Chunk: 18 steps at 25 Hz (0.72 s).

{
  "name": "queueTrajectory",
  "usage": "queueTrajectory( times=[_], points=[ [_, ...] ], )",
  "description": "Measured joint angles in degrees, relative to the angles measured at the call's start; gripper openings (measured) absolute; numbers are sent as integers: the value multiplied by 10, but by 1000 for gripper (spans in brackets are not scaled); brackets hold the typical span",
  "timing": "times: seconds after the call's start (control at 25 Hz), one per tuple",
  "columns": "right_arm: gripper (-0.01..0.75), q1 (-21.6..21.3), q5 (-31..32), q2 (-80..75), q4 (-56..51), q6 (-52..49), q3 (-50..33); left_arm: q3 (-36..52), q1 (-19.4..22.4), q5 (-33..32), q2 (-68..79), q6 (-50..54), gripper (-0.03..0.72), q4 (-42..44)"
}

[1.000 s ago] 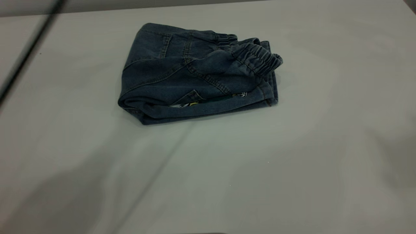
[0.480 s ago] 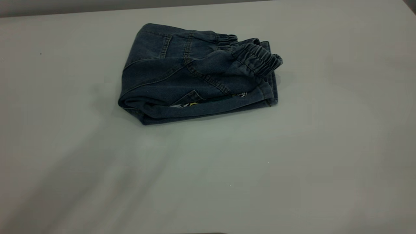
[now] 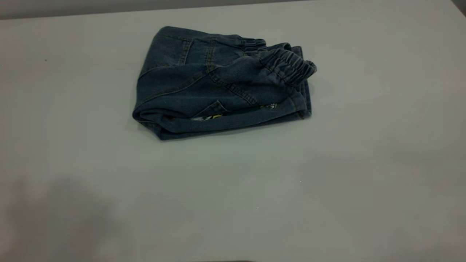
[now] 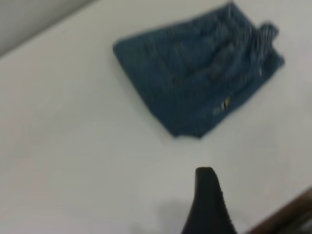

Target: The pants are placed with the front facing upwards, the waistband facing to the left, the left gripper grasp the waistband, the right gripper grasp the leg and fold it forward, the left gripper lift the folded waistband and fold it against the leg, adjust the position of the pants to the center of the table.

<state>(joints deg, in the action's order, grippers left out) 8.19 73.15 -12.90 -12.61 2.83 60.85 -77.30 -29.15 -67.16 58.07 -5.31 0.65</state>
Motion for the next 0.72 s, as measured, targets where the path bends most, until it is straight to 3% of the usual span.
queueTrajectory(
  times=[0.36, 0.72],
  points=[
    [496, 0, -9, 102, 32, 25, -206, 219, 0, 0, -174, -12, 465, -2],
    [496, 0, -40, 107, 29, 67, -314, 332, 0, 0, -316, -15, 465, -2]
  ],
)
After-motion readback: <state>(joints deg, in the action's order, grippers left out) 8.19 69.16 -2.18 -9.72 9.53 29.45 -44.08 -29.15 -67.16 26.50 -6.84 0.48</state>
